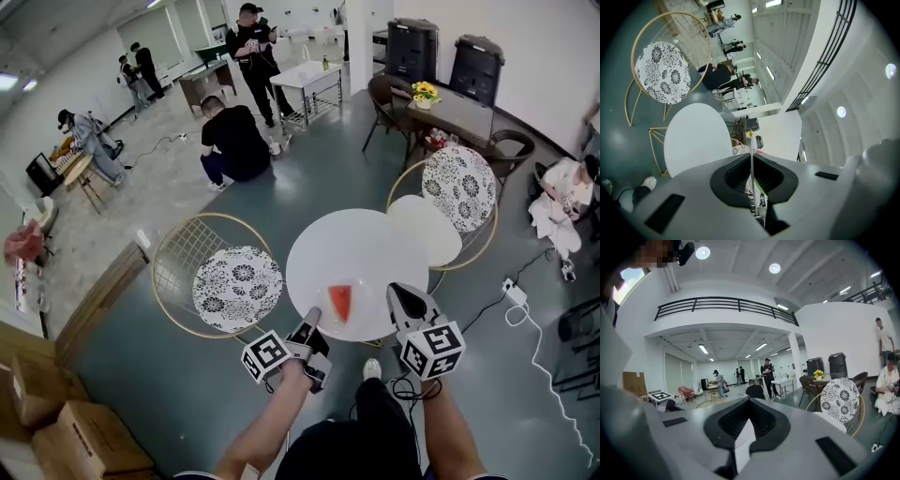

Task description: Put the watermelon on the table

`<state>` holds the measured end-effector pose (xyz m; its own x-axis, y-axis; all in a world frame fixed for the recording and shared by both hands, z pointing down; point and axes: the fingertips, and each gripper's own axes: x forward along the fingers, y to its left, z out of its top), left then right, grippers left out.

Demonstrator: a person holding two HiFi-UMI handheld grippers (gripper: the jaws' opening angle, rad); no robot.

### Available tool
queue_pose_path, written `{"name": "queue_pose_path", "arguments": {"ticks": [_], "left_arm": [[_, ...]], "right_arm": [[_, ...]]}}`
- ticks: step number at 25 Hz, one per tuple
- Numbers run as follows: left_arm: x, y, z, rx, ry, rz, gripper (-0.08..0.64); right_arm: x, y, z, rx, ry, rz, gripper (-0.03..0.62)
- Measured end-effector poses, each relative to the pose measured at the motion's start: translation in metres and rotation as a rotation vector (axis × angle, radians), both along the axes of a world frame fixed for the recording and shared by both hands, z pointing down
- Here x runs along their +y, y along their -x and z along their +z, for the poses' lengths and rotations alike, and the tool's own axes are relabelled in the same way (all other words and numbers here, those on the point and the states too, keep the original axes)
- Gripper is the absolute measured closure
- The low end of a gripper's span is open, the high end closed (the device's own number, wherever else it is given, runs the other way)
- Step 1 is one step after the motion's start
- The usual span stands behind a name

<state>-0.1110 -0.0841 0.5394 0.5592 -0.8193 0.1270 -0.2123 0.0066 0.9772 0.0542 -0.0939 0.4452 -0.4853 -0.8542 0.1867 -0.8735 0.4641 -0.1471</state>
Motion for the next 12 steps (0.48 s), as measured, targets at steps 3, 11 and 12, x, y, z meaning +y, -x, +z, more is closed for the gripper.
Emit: {"name": "queue_pose_path", "arguments": {"ticks": [3, 11, 12], "left_arm": [[-0.018, -0.009, 0.013, -0.005, 0.009, -0.007, 0.544], [-0.066, -0.033, 0.066, -0.044, 0.059, -0.033, 0.545], [-0.072, -0.036, 0.073, -0.05, 0.062, -0.038, 0.544]], "right_arm": [[-0.021, -0.007, 0.004, 0.003, 0.016, -0.028, 0.588], [-0.067, -0.028, 0.032, 0.015, 0.076, -0.079, 0.588], [-0.071, -0.03, 0.036, 0.019, 0.085, -0.084, 0.588]]}}
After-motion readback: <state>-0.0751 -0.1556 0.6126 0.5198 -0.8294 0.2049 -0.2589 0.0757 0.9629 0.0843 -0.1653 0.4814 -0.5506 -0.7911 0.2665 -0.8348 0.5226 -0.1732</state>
